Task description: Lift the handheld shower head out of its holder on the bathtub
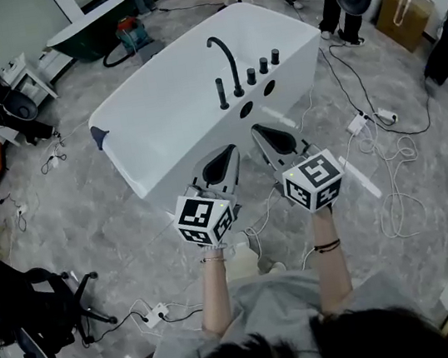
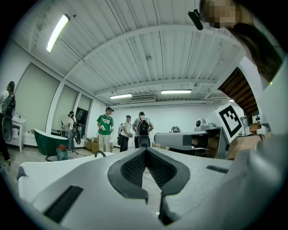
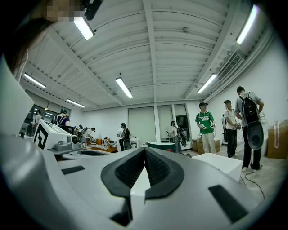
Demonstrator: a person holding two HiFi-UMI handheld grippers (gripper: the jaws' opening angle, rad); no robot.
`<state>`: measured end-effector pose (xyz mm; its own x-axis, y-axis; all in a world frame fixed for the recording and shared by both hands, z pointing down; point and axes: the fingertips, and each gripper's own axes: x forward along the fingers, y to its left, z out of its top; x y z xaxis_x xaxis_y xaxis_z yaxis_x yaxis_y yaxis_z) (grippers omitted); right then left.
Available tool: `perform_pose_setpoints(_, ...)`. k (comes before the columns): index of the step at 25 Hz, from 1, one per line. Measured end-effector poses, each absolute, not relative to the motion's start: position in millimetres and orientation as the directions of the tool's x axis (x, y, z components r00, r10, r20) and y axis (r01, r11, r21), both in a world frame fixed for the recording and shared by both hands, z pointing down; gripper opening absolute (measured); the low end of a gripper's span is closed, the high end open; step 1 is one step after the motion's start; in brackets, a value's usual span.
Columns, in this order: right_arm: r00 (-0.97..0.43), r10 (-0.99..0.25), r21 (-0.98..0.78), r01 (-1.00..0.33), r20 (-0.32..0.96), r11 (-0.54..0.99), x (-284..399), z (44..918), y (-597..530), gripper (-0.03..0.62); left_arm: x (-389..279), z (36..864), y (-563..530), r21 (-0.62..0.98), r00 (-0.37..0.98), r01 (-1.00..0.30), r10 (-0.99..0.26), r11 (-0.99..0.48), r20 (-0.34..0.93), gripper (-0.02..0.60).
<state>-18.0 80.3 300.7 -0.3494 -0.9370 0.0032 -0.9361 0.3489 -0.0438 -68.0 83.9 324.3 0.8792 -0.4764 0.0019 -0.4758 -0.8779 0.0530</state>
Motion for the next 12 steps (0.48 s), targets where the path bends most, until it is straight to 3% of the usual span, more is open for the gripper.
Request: perform_pose_setpoints(12, -0.296, -0.955, -0.034, -0.955, 0.009, 0.296, -11, 295, -5, 0.002, -54, 310, -12, 0.042, 0.914, -0.405, -0.406, -0.913, -0.018, 0.006)
